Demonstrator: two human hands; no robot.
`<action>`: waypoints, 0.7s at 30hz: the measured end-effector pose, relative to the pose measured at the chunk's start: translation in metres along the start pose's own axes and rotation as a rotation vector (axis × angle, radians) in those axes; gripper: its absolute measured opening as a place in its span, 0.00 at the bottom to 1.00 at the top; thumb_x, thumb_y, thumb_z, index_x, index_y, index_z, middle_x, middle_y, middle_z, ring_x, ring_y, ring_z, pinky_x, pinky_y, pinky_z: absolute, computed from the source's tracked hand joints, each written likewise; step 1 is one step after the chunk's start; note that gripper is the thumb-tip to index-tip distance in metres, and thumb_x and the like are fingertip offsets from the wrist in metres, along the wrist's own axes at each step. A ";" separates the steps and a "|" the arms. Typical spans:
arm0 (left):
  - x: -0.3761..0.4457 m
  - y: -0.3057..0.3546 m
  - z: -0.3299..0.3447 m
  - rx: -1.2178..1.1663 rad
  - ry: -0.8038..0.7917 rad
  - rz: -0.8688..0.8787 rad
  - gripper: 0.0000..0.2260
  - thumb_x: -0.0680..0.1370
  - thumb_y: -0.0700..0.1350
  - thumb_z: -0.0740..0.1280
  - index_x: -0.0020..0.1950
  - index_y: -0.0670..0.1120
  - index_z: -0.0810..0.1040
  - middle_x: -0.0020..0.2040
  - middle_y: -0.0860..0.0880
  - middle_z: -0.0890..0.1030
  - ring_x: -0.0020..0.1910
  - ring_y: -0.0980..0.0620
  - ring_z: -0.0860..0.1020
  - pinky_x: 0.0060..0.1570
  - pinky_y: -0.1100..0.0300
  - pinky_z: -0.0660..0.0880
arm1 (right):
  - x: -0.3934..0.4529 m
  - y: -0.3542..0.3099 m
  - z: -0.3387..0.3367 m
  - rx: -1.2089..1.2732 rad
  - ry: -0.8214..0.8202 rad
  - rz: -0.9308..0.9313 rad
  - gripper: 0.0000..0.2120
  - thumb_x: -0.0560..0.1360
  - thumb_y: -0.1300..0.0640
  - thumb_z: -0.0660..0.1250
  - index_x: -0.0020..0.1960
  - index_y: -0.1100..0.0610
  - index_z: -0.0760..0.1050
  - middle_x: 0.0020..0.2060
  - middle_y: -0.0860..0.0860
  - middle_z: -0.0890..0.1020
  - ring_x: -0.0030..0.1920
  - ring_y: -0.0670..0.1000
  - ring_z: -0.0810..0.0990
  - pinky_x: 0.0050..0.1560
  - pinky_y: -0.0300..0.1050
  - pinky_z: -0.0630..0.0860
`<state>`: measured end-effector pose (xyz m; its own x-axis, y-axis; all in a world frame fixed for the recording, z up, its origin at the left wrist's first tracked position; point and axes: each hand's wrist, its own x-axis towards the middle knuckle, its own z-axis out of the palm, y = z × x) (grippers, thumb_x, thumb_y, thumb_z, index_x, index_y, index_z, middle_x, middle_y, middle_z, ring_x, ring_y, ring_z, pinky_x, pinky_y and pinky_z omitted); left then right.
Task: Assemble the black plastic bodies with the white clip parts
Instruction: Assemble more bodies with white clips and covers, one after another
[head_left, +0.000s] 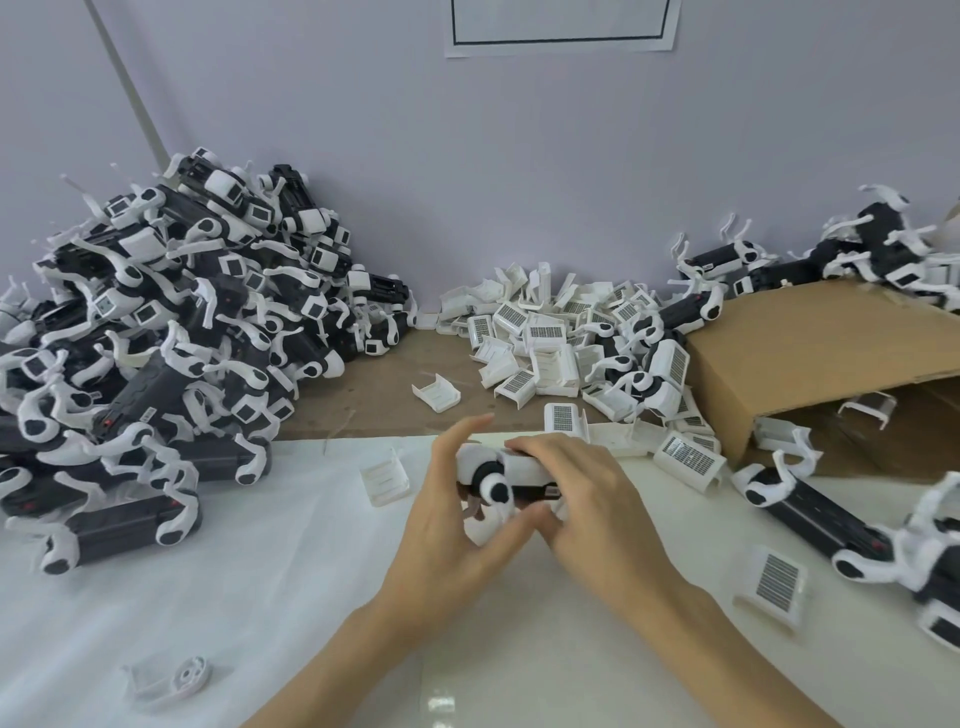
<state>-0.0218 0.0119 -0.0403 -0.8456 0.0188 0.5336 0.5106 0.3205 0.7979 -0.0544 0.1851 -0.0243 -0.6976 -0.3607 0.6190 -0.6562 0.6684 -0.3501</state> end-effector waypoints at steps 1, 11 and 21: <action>-0.001 0.002 0.002 0.033 0.011 0.041 0.33 0.77 0.55 0.77 0.76 0.64 0.63 0.56 0.63 0.77 0.51 0.54 0.81 0.53 0.66 0.77 | 0.001 0.003 -0.001 0.006 0.005 0.005 0.32 0.65 0.67 0.79 0.66 0.53 0.78 0.59 0.44 0.82 0.58 0.49 0.75 0.61 0.36 0.68; 0.003 0.007 -0.008 0.004 -0.004 0.007 0.21 0.78 0.50 0.76 0.66 0.58 0.71 0.57 0.57 0.80 0.57 0.48 0.79 0.54 0.68 0.75 | 0.006 0.010 -0.012 0.189 -0.132 0.043 0.24 0.75 0.56 0.77 0.69 0.48 0.77 0.62 0.40 0.80 0.64 0.47 0.77 0.64 0.46 0.75; 0.022 0.000 -0.038 0.296 -0.340 0.173 0.22 0.80 0.38 0.74 0.68 0.53 0.70 0.85 0.60 0.59 0.86 0.54 0.52 0.78 0.46 0.55 | 0.011 0.022 -0.025 0.157 -0.293 0.041 0.15 0.83 0.50 0.66 0.68 0.52 0.76 0.63 0.39 0.74 0.66 0.41 0.72 0.69 0.43 0.69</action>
<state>-0.0347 -0.0238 -0.0176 -0.7801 0.3885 0.4904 0.6240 0.5404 0.5645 -0.0695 0.2122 -0.0076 -0.7623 -0.5230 0.3814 -0.6465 0.5859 -0.4887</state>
